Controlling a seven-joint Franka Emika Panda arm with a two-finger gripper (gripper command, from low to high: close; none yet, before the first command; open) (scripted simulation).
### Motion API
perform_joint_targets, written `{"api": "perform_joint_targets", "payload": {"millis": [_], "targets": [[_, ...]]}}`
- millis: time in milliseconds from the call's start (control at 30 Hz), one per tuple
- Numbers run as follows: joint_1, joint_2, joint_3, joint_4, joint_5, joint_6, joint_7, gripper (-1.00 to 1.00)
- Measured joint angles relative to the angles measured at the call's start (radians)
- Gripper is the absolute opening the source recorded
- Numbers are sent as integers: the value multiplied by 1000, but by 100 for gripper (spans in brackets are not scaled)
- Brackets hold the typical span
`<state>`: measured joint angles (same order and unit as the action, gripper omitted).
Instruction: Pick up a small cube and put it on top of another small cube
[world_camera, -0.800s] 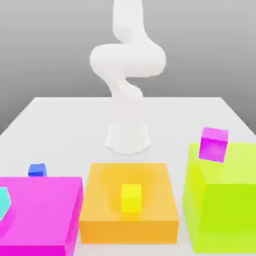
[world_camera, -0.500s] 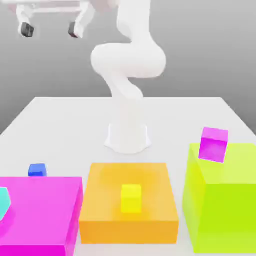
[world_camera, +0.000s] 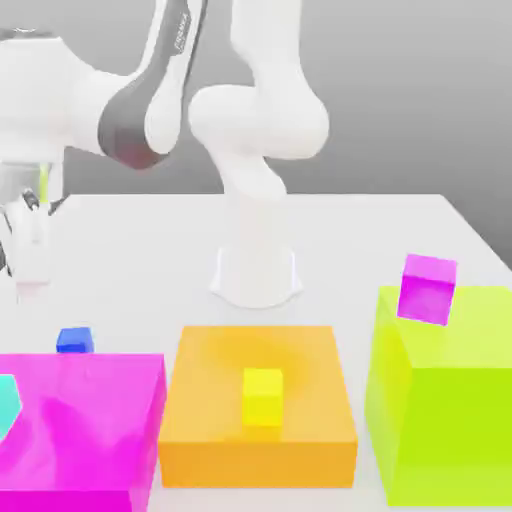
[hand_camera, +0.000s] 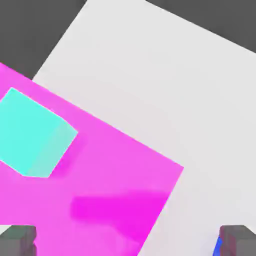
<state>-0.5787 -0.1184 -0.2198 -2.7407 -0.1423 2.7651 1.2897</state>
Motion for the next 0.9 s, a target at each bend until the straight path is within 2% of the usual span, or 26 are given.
{"api": "perform_joint_targets", "payload": {"millis": [167,300,400,433,700,900], "targets": [[-96,128,-47,-84,137,92,-24,0],[-153,264,47,-75,295,195,-123,0],[-235,372,143,-54,350,281,-165,0],[-257,403,166,-48,356,307,-172,-100],[-253,385,160,-52,345,293,-162,-100],[-204,181,73,-93,186,132,-45,-100]]}}
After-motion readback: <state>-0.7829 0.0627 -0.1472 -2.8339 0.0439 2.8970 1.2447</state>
